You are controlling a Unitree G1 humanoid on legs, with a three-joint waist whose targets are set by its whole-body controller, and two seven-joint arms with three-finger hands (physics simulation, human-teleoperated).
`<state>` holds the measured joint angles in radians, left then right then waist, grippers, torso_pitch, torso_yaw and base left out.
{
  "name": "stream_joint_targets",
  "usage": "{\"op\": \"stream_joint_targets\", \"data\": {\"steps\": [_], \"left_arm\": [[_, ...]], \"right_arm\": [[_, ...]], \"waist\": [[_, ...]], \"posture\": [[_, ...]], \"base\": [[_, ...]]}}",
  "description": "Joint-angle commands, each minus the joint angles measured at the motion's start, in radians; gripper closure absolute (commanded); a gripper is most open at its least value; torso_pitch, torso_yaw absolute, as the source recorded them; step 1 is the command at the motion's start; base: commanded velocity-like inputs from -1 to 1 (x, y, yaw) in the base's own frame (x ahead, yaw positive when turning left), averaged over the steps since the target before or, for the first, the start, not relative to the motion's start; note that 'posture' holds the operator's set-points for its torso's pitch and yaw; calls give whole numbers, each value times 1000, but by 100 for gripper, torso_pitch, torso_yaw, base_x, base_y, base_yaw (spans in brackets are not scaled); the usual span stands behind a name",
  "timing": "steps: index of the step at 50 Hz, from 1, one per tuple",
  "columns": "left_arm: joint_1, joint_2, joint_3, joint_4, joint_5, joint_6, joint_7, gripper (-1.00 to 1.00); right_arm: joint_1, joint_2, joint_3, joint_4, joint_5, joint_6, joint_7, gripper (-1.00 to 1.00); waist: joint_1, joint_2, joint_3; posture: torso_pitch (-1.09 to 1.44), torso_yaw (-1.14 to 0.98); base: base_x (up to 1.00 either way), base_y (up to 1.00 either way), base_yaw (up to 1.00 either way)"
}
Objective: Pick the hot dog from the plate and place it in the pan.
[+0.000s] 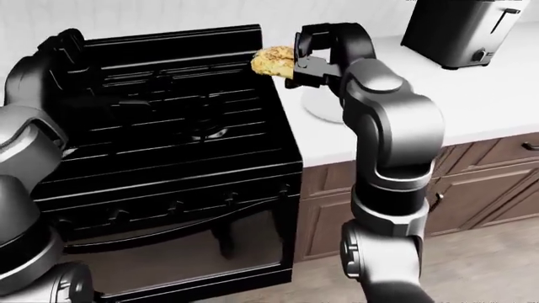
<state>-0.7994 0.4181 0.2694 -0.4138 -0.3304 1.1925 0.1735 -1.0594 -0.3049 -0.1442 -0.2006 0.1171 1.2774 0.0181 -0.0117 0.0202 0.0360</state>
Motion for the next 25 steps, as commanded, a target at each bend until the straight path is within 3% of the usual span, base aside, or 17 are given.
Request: {"op": "stream_joint_targets", "data": {"steps": [1, 2, 3, 4, 5, 6, 9, 15, 17, 18, 19, 20, 22, 25], "left_arm": [[-27, 17, 18, -19, 10, -29, 6, -100], [-24, 16, 17, -15, 12, -36, 4, -100], [-23, 16, 18, -16, 12, -36, 3, -100], [-22, 16, 18, -17, 12, -36, 3, -100], [-21, 17, 18, -18, 12, -35, 2, -100], [-23, 18, 19, -15, 13, -36, 1, -100], [-24, 19, 19, -11, 14, -40, -1, -100], [-32, 16, 19, -24, 11, -20, 5, -100], [-18, 10, 15, -26, 14, -29, 4, -100], [-24, 11, 16, -27, 13, -23, 5, -100], [-29, 12, 17, -28, 13, -18, 5, -100], [-34, 14, 18, -29, 12, -13, 5, -100], [-32, 15, 17, -25, 13, -19, 4, -100], [-36, 14, 17, -25, 13, -15, 4, -100]], "right_arm": [[-38, 1, 1, -34, 10, -37, 4, 100], [-37, 1, 2, -32, 10, -39, 5, 100], [-38, 1, 2, -31, 10, -39, 5, 100], [-39, 1, 2, -33, 11, -36, 6, 100], [-37, 2, 3, -35, 11, -35, 6, 100], [-35, 1, 3, -34, 11, -38, 6, 100], [-38, 1, 3, -33, 10, -37, 6, 100], [-31, 0, 0, -42, 10, -34, 8, 100], [-28, 0, 1, -43, 10, -36, 8, 100], [-30, 0, 1, -42, 10, -33, 8, 100], [-30, 0, 1, -43, 10, -32, 8, 100], [-30, -1, 1, -44, 10, -32, 9, 100], [-30, -1, 2, -39, 11, -38, 11, 100], [-34, -2, 2, -40, 11, -32, 11, 100]], "waist": [[7, -5, -24], [4, 18, -25], [1, 55, -29], [2, 108, -42], [3, 62, -32], [2, 64, -29], [-1, 29, -37], [-11, -27, -16], [-13, -60, -19], [-19, -97, -35], [-22, -56, -20], [-10, -76, -41], [-5, -74, -53], [2, -45, -32]], "posture": [[0, 0], [0, 0], [0, 0], [0, 0], [0, 0], [0, 0], [0, 0], [0, 0], [0, 0], [0, 0], [0, 0], [0, 0], [0, 0], [0, 0]], "base": [[-17, 45, 0], [-16, 45, 0], [-17, 48, 0], [-16, 48, 0], [-17, 49, 0], [-17, 51, 0], [-17, 51, 0], [-17, 52, 0], [-17, 52, 0], [-17, 52, 0], [-18, 52, 0], [-17, 52, 0], [-17, 51, 0], [-14, 52, 0]]}}
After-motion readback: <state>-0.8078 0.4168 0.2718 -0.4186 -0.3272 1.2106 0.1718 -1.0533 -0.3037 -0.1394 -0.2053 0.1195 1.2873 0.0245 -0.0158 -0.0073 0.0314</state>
